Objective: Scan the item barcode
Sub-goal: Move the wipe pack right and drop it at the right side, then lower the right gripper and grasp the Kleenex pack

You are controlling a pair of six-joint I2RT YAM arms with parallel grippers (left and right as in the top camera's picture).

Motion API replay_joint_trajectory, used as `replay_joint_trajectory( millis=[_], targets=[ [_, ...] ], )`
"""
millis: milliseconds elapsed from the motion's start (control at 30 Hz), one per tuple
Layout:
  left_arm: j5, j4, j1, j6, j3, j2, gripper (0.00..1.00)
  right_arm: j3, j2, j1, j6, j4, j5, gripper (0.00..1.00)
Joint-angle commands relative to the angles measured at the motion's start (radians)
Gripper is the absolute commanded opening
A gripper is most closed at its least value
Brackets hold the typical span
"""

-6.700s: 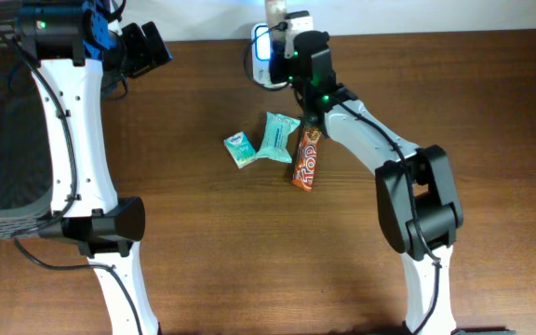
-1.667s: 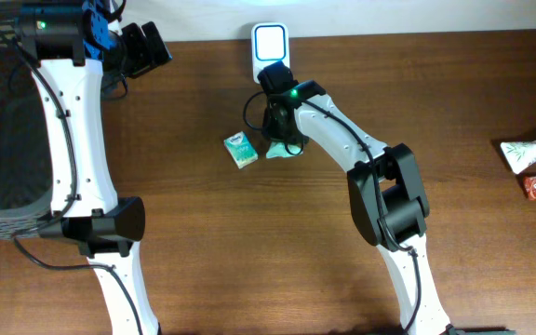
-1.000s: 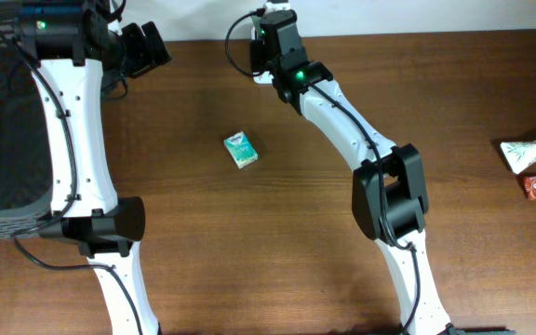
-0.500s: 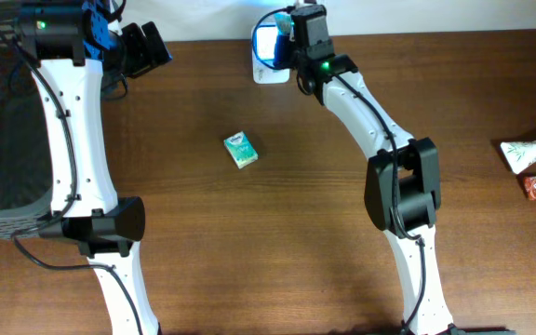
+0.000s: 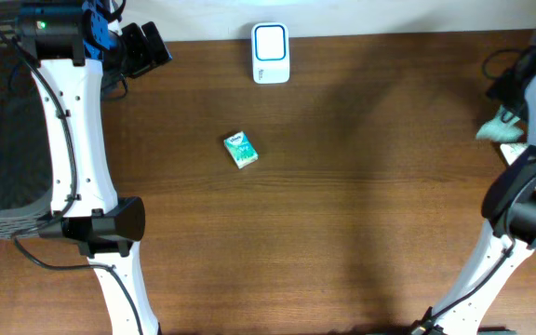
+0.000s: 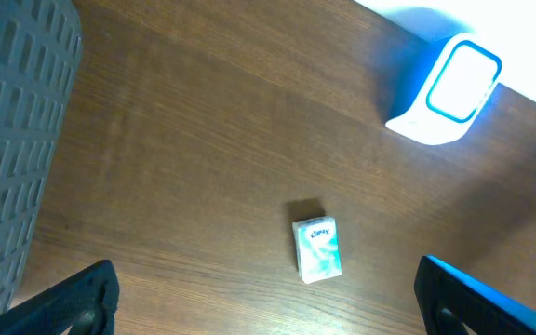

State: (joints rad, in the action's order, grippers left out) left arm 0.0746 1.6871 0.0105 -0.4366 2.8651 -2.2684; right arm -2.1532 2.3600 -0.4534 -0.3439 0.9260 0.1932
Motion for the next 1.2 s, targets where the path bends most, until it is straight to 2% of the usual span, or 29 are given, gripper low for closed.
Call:
replay_joint_trajectory(
  millis=[0,67,133,267,333,400,567,633,733,867,1167],
  targets=[
    [0.003,0.001,-0.005,0.012,0.010,0.006,0.99,0.007,-0.011,-0.085,-0.005,0.036,-0.002,0.96],
    [0.003,0.001,-0.004,0.012,0.010,0.006,0.99,0.007,-0.061,-0.105,-0.005,0.060,-0.027,0.98],
    [0.004,0.001,-0.005,0.012,0.010,0.006,0.99,0.007,-0.141,-0.098,-0.005,0.088,-0.185,1.00],
    [0.003,0.001,-0.005,0.012,0.010,0.006,0.99,0.008,-0.215,-0.028,0.010,0.290,-0.739,0.99],
    [0.003,0.001,-0.004,0.012,0.010,0.006,0.99,0.011,-0.208,0.053,0.026,0.402,-0.726,0.99],
    [0.003,0.001,-0.005,0.012,0.010,0.006,0.99,0.029,-0.207,0.170,0.025,0.440,-0.709,0.99],
    [0.003,0.001,-0.005,0.012,0.010,0.006,0.99,0.043,-0.207,0.457,0.024,0.431,-0.684,0.99],
    [0.003,0.001,-0.005,0.012,0.010,0.006,0.99,0.044,-0.207,0.613,0.020,0.363,-0.573,0.99],
    [0.004,0.001,-0.005,0.012,0.010,0.006,0.99,0.044,-0.207,0.755,-0.013,0.323,-0.465,0.99],
    [0.003,0.001,-0.005,0.012,0.010,0.006,0.99,0.044,-0.207,0.851,-0.013,0.278,-0.446,0.99],
    [0.003,0.001,-0.005,0.012,0.010,0.006,0.99,0.056,-0.206,0.898,-0.013,0.221,-0.447,0.99]
  ],
)
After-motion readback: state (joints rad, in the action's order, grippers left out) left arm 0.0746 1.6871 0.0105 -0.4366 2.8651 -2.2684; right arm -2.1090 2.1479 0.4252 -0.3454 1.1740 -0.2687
